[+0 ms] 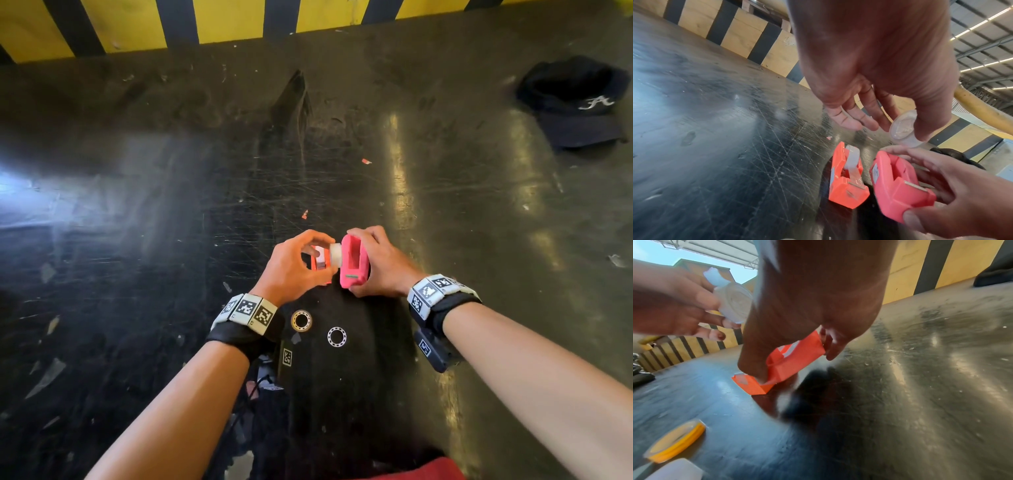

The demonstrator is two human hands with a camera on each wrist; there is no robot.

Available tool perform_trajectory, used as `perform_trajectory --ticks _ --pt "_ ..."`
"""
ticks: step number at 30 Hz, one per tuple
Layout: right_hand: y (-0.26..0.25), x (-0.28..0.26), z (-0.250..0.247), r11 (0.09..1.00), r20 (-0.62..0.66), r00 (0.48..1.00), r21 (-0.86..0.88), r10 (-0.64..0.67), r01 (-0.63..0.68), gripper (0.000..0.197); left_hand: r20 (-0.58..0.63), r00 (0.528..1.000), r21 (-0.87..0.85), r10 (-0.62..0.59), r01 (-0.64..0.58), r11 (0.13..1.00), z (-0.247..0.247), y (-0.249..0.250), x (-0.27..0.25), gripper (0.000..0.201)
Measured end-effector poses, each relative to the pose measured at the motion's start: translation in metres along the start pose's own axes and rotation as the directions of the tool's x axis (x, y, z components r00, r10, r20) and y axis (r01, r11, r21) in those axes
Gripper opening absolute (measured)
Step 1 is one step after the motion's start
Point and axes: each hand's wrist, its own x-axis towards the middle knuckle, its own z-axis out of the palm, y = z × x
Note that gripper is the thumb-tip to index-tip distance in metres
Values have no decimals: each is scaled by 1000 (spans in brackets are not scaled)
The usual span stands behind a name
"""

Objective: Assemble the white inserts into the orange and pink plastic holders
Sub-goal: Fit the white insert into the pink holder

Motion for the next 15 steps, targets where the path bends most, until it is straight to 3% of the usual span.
perform_trajectory --ticks 9,15 --pt "-29 -25 -9 987 -70 986 59 -148 153 118 8 994 131 107 -108 986 -6 16 -6 51" --pt "-42 -39 -13 978 -118 974 52 -194 202 119 -4 991 124 134 -132 983 -10 20 -19 54"
